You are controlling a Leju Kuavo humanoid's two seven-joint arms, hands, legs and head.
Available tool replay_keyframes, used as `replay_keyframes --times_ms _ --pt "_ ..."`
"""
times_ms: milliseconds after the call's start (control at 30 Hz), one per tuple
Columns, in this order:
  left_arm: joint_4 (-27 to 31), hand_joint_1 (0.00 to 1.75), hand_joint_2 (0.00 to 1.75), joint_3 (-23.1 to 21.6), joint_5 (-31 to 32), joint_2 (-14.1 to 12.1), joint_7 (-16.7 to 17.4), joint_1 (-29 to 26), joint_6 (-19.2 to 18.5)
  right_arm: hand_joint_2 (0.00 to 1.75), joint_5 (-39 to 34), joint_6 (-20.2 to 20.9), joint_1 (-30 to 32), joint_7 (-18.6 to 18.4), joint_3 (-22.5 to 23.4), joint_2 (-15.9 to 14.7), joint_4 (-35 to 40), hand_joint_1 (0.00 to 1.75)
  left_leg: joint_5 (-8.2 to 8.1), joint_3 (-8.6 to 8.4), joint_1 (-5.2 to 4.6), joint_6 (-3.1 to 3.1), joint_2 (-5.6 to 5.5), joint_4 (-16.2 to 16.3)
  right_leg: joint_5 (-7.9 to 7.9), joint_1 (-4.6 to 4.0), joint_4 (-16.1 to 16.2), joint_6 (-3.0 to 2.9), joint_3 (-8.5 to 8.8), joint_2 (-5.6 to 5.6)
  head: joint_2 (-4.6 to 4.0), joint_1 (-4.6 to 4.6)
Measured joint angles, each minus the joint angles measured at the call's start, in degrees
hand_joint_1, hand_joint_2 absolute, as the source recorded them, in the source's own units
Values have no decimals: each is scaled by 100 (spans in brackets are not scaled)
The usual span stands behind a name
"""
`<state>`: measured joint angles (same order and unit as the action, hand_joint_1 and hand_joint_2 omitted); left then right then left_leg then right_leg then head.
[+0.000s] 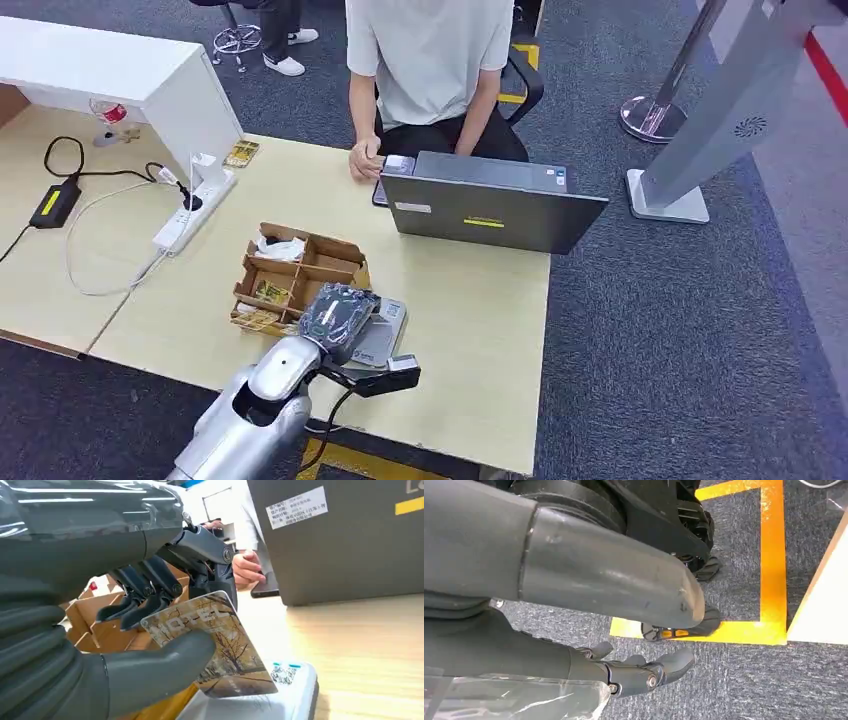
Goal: Pass the card to the sensor for recognition and then transmit it.
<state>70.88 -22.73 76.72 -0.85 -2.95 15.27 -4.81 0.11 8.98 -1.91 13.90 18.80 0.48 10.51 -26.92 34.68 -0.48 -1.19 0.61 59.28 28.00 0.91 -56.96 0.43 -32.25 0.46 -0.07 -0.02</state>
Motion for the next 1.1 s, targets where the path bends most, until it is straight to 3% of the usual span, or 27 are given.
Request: replay_keyframes --times_ms 67,167,233,433,633,933,967,1100 --pt "-4 175 175 0 -72 -9 19 23 20 0 2 2 0 0 2 0 0 0 0 -1 0 0 0 0 0 0 0 0 1 0 0 0" --pt "87 175 175 4 -109 -26 209 53 426 0 28 4 5 57 15 0 0 0 5 0 1 0 0 1 -1 0 -1 0 0 0 0 0" --pt "322 175 175 42 -52 -31 269 135 928 0 55 9 11 107 24 0 0 0 5 1 1 0 -4 1 -1 0 -1 0 0 -5 0 -2" --pt "1305 175 175 411 396 -59 419 712 1578 0 293 46 14 151 33 0 0 0 5 3 1 0 -11 0 -1 -1 -3 0 2 -10 0 0" --pt "1342 175 175 961 769 -332 616 1644 1582 0 459 70 -37 63 -13 0 2 0 13 0 3 6 -10 0 -3 -3 -6 -1 1 -9 0 -2" --pt "656 175 175 1331 857 -564 710 2464 1565 0 302 295 -88 101 -15 11 2 0 18 4 4 7 -15 0 -6 -4 -7 -6 0 -14 0 4" --pt "632 0 175 1344 840 -562 708 2485 1563 0 302 297 -96 103 -15 13 2 0 18 4 4 7 -15 0 -6 -4 -6 -6 0 -14 0 7" --pt "568 0 175 1349 730 -553 699 2528 1412 0 306 293 -100 122 -15 17 2 0 18 4 2 6 -13 0 -6 -2 -6 -6 0 -12 0 4"
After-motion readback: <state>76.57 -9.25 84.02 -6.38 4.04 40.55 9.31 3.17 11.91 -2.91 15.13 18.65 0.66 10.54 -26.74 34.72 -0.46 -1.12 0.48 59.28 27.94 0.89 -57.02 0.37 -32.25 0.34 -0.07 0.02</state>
